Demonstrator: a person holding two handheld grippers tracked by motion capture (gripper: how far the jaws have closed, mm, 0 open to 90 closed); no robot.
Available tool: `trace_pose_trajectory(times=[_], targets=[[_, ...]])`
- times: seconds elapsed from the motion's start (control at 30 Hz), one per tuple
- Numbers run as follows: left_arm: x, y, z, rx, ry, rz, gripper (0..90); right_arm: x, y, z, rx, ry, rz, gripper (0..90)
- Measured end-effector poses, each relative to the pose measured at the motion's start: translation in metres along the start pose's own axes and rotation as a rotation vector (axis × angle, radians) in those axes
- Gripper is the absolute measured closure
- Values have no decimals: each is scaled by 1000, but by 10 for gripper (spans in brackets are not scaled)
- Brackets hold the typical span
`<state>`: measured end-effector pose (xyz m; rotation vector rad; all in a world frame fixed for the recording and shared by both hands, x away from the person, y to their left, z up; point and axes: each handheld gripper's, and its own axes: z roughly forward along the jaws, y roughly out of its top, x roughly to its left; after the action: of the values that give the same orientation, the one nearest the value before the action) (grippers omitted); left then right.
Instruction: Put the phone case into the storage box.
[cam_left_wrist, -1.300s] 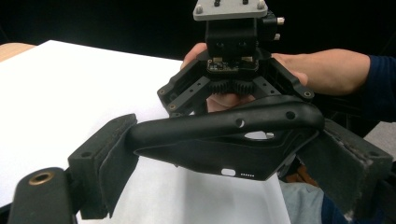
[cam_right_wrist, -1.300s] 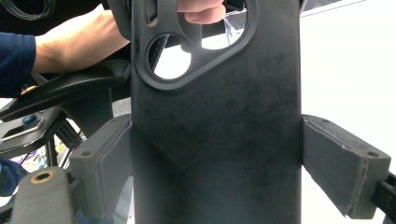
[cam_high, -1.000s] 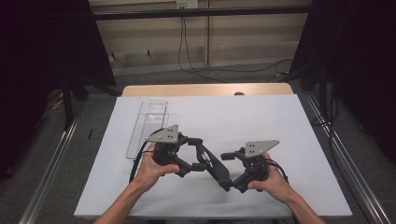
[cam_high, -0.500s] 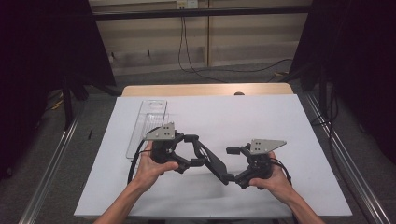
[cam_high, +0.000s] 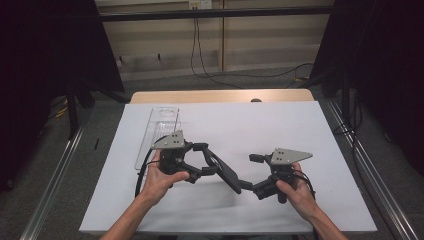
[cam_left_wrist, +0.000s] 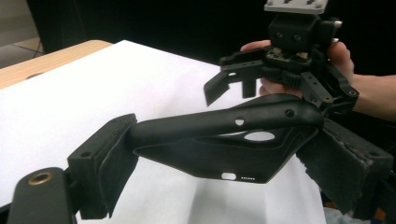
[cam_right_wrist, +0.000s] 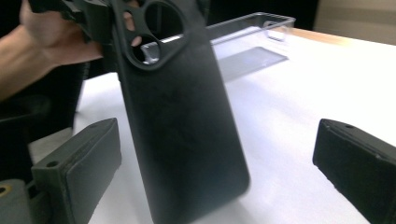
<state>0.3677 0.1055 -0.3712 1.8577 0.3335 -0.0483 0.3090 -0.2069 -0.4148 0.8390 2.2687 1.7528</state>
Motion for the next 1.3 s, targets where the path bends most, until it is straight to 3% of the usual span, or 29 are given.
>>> trace_pose_trajectory(times=[0.13, 0.5, 1.3], targets=[[1, 0, -2, -4, 29, -11, 136, 0, -3, -7, -11, -50, 21, 5], [4, 2, -11, -23, 77, -37, 136, -2, -13, -25, -44, -208, 23, 2], [12, 6, -36, -49, 224, -73, 136, -2, -34, -78, -93, -411, 55, 3]])
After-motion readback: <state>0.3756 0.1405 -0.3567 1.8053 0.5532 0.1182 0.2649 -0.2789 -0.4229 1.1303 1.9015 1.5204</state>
